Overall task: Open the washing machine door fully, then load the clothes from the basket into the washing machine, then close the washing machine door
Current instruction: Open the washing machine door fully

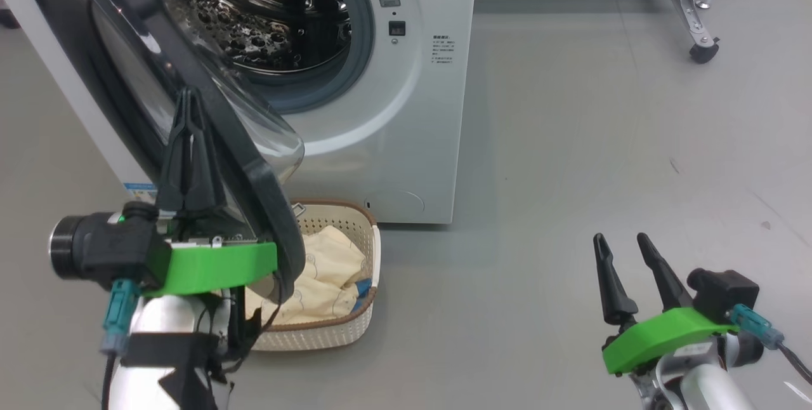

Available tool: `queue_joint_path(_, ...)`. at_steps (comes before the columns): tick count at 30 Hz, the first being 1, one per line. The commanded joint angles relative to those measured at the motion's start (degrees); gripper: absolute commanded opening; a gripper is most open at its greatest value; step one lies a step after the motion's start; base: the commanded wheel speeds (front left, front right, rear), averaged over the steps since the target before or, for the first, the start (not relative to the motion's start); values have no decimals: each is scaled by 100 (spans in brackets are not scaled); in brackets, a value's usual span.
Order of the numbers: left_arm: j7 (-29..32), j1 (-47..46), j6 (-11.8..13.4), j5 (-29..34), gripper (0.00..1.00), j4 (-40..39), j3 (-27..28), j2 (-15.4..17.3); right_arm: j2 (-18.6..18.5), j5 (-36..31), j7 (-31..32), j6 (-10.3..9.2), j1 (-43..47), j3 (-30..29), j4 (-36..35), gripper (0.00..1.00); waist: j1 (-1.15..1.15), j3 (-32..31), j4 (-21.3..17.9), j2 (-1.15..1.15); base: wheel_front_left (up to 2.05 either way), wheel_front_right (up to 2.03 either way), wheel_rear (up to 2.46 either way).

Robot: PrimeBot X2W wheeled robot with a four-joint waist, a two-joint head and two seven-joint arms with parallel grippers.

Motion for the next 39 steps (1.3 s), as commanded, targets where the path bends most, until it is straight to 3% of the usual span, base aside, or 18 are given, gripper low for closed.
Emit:
queue_joint_path(1, -32, -380, -56, 67, 0, -171, 77, 81, -7, -34, -56, 23, -241, 119, -159, 100, 0, -1, -28, 0, 0, 0, 0)
queue_joint_path(8, -32, -578, -152, 36, 0, 178, -324, 78, 1, -30, -56, 23, -262, 147, -132, 100, 0, 2, -109, 0, 0, 0, 0)
queue_joint_path(25, -14, -776, -90, -530, 0, 1568, -1261, 75, 39, 0, -56, 23, -281, 179, -95, 100, 0, 38, -308, 0, 0, 0, 0)
queue_joint_path(39, -23, -991, -132, -1057, 0, 2876, -1216, 77, 66, 27, -56, 23, -290, 223, -89, 100, 0, 59, -405, 0, 0, 0, 0)
